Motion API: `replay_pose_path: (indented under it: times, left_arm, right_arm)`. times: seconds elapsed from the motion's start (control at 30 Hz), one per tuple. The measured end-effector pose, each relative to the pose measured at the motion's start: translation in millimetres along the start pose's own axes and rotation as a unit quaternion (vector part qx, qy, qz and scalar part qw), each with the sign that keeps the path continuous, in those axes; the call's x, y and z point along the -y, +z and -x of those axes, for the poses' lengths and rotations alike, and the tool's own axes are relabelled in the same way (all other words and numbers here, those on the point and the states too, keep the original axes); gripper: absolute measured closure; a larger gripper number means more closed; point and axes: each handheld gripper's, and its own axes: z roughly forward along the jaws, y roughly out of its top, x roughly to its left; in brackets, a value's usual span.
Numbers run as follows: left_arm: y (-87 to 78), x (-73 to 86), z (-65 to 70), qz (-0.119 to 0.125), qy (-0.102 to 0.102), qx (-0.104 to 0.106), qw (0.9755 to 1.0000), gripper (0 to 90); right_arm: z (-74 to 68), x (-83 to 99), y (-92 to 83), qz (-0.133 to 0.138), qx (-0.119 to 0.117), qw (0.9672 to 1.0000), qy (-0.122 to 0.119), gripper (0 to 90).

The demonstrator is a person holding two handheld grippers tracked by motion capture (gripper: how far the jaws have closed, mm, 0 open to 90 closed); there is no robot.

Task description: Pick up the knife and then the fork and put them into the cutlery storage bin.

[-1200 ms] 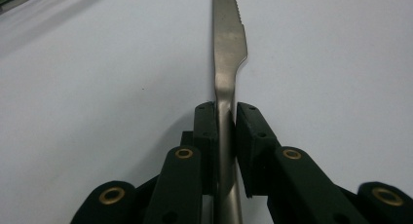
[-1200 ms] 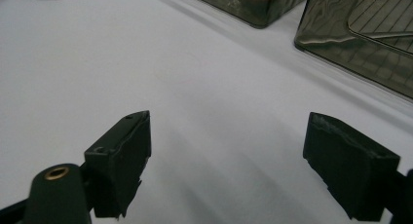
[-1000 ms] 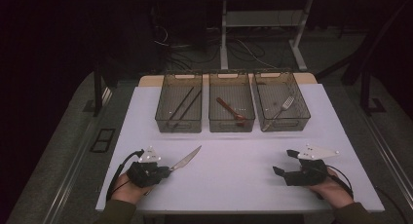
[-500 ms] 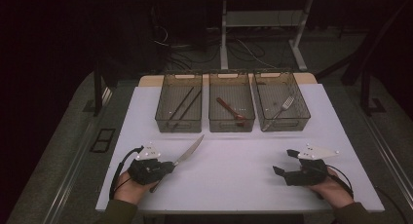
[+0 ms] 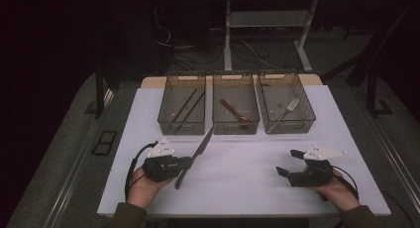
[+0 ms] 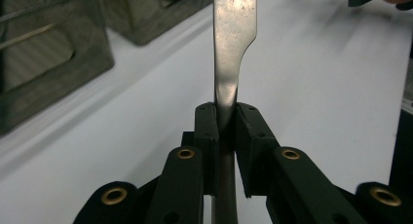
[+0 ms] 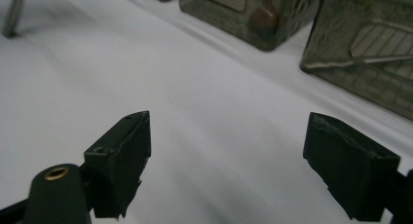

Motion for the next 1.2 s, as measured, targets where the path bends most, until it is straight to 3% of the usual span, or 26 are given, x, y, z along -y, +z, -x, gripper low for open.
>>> replay_pose_path:
  times: [0.13, 0.3, 0.47, 0.6, 1.0, 1.2]
  left_arm:
    - [9.7, -11.3, 6.5, 0.014, 0.003, 0.016, 0.9998, 79.4]
    - [24.6, -24.2, 13.9, 0.015, 0.017, 0.016, 0.9996, 79.4]
    - [39.6, -36.3, 14.8, 0.023, 0.014, 0.005, 0.9996, 79.4]
    - [52.3, -44.7, 15.4, 0.030, 0.010, -0.003, 0.9995, 79.4]
    - [85.1, -67.5, 24.7, 0.049, 0.015, -0.005, 0.9987, 79.4]
    - [94.6, -71.3, 29.2, 0.053, 0.020, -0.012, 0.9983, 79.4]
  right_arm:
    - [0.1, -13.0, -2.0, 0.013, -0.015, 0.9998, 0.009, 12.7]
    - [0.2, -23.3, 0.8, 0.014, -0.029, 0.9993, 0.017, 12.8]
    - [-1.3, -35.4, 4.5, 0.017, -0.046, 0.9985, 0.026, 14.4]
    - [-3.7, -43.0, 13.3, 0.022, -0.059, 0.9977, 0.027, 22.3]
    - [-3.5, -74.2, 26.6, 0.054, -0.084, 0.9944, 0.034, 33.9]
    - [-5.9, -91.0, 32.3, 0.066, -0.109, 0.9911, 0.039, 40.2]
